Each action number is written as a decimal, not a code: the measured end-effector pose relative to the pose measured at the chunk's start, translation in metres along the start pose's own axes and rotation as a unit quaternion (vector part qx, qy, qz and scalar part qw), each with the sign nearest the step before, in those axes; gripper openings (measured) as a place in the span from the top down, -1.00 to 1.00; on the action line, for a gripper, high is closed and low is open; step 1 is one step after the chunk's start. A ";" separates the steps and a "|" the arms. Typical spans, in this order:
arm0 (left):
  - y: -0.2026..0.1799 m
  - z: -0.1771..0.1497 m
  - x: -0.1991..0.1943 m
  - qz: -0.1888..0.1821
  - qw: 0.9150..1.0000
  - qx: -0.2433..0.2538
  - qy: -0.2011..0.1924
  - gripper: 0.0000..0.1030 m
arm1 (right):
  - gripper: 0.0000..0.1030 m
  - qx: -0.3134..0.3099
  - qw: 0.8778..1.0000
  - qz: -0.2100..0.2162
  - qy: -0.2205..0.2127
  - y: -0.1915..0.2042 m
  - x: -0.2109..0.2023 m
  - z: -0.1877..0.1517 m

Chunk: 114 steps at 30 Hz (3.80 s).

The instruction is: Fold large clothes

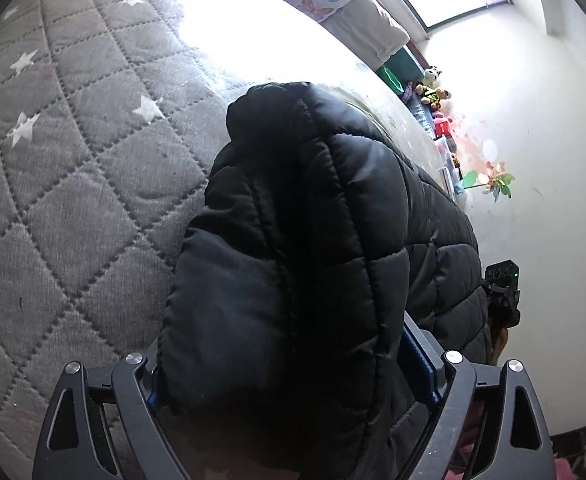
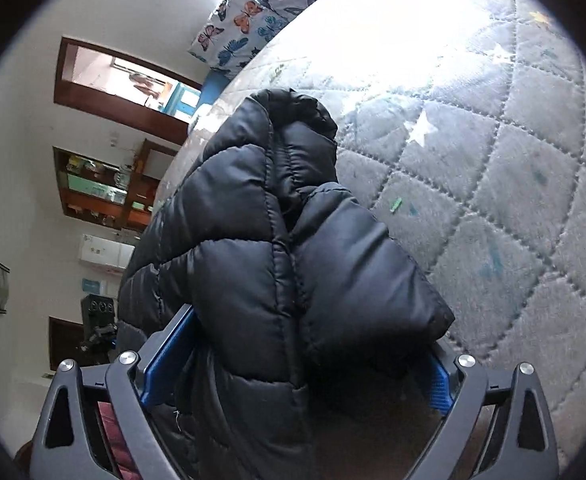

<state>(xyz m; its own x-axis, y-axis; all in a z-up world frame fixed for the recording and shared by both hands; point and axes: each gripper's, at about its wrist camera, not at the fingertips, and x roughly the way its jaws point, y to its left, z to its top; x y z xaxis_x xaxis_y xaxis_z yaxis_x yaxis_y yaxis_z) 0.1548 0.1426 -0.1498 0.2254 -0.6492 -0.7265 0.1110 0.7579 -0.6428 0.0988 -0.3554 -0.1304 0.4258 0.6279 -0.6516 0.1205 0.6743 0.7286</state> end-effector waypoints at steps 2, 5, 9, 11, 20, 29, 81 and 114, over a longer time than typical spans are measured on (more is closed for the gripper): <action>-0.005 0.001 0.001 0.005 1.000 0.007 -0.007 -0.76 | -1.00 -0.005 1.000 0.000 -0.007 -0.001 -0.002 -0.002; -0.021 -0.003 -0.004 0.025 0.999 0.032 -0.025 -0.40 | -0.50 -0.023 0.999 -0.023 -0.023 0.012 -0.007 -0.006; -0.054 -0.004 -0.016 0.062 0.995 0.063 -0.044 -0.12 | 0.11 -0.067 0.995 -0.057 -0.051 0.048 -0.026 -0.011; -0.066 -0.004 -0.021 0.066 0.994 0.065 -0.050 -0.06 | 0.21 -0.081 0.993 -0.074 -0.054 0.061 -0.030 -0.012; -0.140 0.018 -0.033 0.057 0.991 0.099 -0.064 -0.02 | 0.29 -0.119 0.983 -0.106 -0.090 0.088 -0.065 -0.008; -0.234 0.077 -0.004 0.029 0.988 0.142 -0.049 -0.02 | 0.29 -0.127 0.970 -0.142 -0.151 0.087 -0.124 0.018; -0.400 0.213 0.173 0.050 0.975 0.215 -0.019 -0.45 | -0.23 -0.082 0.942 -0.270 -0.183 0.010 -0.177 0.113; -0.380 0.132 0.274 0.085 0.955 0.278 0.050 -0.41 | -0.25 -0.167 0.920 -0.349 -0.063 0.031 -0.048 0.085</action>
<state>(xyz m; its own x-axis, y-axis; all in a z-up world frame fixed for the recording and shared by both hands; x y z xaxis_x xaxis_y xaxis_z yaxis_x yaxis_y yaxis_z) 0.3018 -0.3145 -0.0723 0.1953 -0.4948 -0.8468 0.5842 0.7522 -0.3047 0.1582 -0.3980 -0.0582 0.4522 -0.0387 -0.8911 0.1300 0.9912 0.0229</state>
